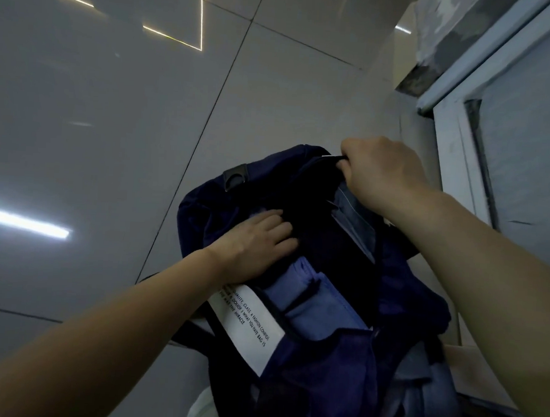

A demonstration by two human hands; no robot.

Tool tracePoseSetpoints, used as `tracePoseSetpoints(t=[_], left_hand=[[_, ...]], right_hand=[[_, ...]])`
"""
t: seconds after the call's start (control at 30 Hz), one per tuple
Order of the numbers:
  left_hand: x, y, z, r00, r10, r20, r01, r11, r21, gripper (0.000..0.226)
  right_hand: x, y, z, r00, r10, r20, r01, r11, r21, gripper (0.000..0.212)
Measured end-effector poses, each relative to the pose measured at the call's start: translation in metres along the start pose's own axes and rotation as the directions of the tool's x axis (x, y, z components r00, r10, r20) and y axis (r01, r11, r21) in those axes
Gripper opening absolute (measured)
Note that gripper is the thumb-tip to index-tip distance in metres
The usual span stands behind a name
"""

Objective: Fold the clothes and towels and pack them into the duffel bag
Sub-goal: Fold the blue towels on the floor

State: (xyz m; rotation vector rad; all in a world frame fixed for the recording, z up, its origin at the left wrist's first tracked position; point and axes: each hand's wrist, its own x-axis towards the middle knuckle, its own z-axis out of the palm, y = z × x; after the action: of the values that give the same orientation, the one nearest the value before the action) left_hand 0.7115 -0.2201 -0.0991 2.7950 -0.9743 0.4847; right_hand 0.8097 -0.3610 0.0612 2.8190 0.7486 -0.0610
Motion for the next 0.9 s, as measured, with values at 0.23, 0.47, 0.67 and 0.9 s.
tracePoseSetpoints(t=[0.23, 0.47, 0.67, 0.9], left_hand=[[0.003, 0.000, -0.002, 0.980, -0.186, -0.070, 0.193, 0.974, 0.115, 0.023], [0.007, 0.029, -0.009, 0.965, -0.244, -0.097, 0.238, 0.969, -0.070, 0.035], [-0.002, 0.073, 0.001, 0.788, -0.465, 0.405, 0.574, 0.791, -0.210, 0.085], [-0.001, 0.067, 0.013, 0.814, -0.458, 0.357, 0.551, 0.803, -0.226, 0.077]], right_hand=[[0.001, -0.004, -0.003, 1.000, -0.028, -0.002, 0.027, 1.000, -0.010, 0.024], [0.001, -0.001, 0.003, 1.000, -0.024, -0.020, 0.024, 1.000, 0.006, 0.025], [-0.001, 0.000, 0.001, 1.000, 0.006, -0.030, -0.005, 0.999, 0.032, 0.027], [-0.005, 0.004, -0.002, 0.999, 0.019, -0.047, -0.016, 0.999, 0.048, 0.026]])
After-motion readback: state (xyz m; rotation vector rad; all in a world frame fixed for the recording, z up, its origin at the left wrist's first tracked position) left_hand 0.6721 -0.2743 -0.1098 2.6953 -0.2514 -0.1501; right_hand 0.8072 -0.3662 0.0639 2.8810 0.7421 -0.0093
